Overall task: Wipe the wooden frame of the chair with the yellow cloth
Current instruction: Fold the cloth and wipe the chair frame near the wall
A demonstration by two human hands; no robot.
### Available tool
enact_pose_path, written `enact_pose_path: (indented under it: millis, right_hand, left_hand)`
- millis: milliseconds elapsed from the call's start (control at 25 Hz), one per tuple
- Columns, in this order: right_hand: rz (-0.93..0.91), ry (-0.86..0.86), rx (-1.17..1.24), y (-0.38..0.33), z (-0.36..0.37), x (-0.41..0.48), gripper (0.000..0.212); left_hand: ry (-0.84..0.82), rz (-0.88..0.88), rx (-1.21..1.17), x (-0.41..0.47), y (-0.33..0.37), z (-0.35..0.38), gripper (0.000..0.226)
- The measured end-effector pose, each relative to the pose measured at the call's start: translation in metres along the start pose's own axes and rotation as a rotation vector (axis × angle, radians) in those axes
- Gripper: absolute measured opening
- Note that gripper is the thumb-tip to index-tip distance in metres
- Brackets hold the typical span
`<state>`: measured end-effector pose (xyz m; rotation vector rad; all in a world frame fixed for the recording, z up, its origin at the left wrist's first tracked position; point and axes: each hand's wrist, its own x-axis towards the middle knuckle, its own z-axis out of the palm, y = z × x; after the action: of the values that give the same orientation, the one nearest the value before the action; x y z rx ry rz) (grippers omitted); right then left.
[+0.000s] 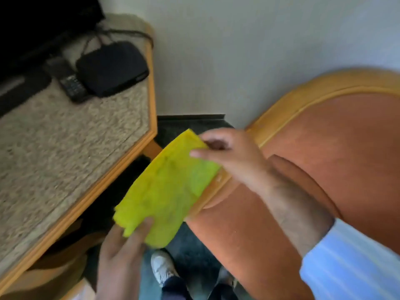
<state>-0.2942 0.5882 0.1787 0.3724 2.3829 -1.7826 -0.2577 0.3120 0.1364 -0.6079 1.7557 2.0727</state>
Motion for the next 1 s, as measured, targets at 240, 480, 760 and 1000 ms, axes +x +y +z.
enact_pose_path:
  millis: [240,480,760,1000]
  right_hand:
    - [-0.075,0.253,-0.513,0.019,-0.120,0.010,0.016]
    - [-0.081,0.159,-0.778,0.067,-0.135,0.052,0.026]
    - [-0.204,0.461,-1.131,0.109,-0.161,0.043,0.063]
    - [-0.306,0.280,-1.423,0.129,-0.202,0.090,0.059]
  left_hand:
    - [-0.207,0.047,0.457,0.014,-0.020,0.144,0.036]
    - [-0.186,0.096,0.892,0.052,-0.044,0.180,0.026]
    - [-0.305,0.766,1.398,0.067,-0.062,0.198,0.083]
    - [-0.494,1.207,1.609,0.107,-0.093,0.283,0.083]
